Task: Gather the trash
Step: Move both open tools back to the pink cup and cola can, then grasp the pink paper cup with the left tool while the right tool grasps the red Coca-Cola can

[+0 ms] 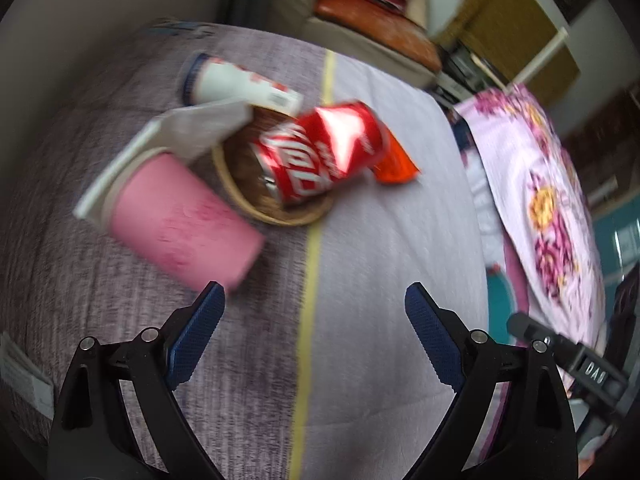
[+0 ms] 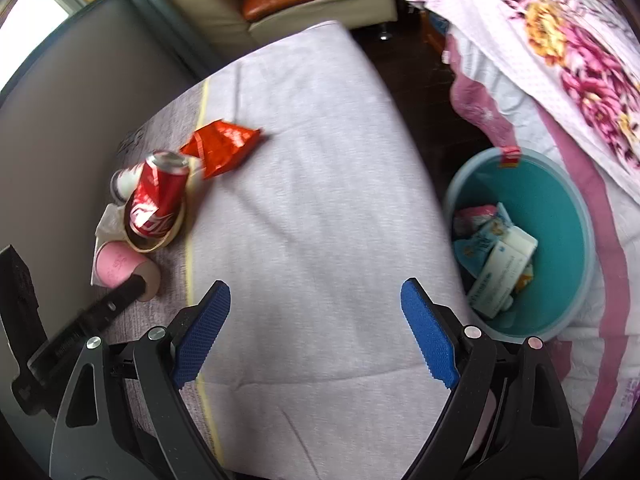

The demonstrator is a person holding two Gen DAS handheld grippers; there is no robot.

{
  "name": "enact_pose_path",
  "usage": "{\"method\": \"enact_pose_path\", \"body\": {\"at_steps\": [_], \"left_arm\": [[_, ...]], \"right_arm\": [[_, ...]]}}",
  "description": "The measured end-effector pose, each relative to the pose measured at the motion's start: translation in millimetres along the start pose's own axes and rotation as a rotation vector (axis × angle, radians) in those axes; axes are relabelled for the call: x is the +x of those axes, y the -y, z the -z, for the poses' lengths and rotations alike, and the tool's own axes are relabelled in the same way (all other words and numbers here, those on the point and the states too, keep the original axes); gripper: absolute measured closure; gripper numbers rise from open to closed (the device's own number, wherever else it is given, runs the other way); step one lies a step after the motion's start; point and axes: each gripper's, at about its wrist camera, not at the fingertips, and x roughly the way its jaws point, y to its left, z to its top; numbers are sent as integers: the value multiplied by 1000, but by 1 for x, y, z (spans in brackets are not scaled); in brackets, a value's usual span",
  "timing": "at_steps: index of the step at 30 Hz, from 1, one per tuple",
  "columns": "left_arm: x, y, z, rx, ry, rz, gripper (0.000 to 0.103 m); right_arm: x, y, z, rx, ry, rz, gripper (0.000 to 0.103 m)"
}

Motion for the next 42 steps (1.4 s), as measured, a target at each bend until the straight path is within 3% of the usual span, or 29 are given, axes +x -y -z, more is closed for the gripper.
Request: {"method": "enact_pose_path", "body": {"at_steps": [4,11,23,28,32,37,42], "left_arm": [[-9,-32,-8,-128,46,-26,11],[-6,-64,-16,-267,64,-34,11],[19,-76,-30,-323,57,-84,11],[28,-74,-27,-216,34,-52,12],[22,-73,-21,-101,21,10,29],[16,-78,-17,48,-18,73,32],[14,-93,-19,127,-56,131,32]], "right_arm": [[9,-16,-2,-23,-22,-17,20],[22,-34,-6,-53,-48,-32,20],[44,-39,-13,-28,-93,-53,20],[51,-46,-17,-25,-95,-53,20],[60,-58,-22,-35,-110,-58,20],[73,-83,-34,-74,-119,-61,20],[89,-109,-53,-68,-92,-107,20]]}}
